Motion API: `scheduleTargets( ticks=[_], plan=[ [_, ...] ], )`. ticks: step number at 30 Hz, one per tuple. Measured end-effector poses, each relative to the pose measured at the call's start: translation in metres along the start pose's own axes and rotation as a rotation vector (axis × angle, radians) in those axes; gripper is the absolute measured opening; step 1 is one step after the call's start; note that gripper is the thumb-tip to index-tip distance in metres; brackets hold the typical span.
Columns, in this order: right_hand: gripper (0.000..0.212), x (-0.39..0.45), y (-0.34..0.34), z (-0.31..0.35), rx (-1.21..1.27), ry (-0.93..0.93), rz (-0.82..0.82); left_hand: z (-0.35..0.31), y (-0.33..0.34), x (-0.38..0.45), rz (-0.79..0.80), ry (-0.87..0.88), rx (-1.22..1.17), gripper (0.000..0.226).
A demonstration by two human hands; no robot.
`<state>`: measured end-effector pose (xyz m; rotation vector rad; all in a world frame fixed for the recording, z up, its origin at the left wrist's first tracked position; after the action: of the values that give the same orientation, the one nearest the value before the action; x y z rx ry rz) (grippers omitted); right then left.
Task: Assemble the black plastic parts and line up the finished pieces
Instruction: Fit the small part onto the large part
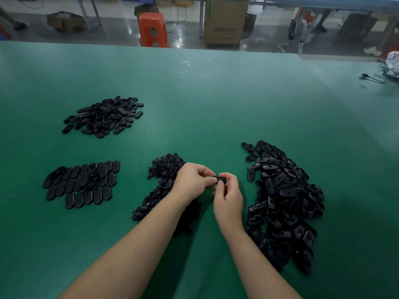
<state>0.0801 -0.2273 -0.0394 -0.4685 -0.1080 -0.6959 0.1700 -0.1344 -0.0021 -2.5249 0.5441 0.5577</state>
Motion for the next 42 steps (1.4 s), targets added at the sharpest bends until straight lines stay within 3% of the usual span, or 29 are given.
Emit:
scheduleTargets(
  ticks=[10,16,26,42],
  plan=[
    [0.015,0.001,0.0,0.0,0.009,0.021,0.006,0.008,0.009,0.002,0.011,-0.003,-0.042,0.005],
    [0.02,0.002,0.0,-0.003,-0.02,0.027,0.001,0.01,0.01,0.001,0.153,-0.016,-0.078,0.008],
    [0.015,0.001,-0.002,-0.002,-0.001,0.008,-0.007,0.01,0.016,-0.001,0.074,-0.036,-0.059,0.009],
    [0.02,0.0,-0.001,-0.002,0.053,0.006,-0.007,0.007,0.007,-0.004,0.158,0.014,-0.044,0.017]
  ],
)
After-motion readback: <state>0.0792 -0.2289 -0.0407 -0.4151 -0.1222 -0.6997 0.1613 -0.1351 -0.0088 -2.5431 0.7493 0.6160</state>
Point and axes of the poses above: each hand's wrist, its own x-axis towards the middle knuckle, its own y-axis out of the palm, z = x × y, the point moved 3 cm from there along x, towards the middle knuckle, and after that the axes turned 14 degrees about -y, right-handed, at the moved point
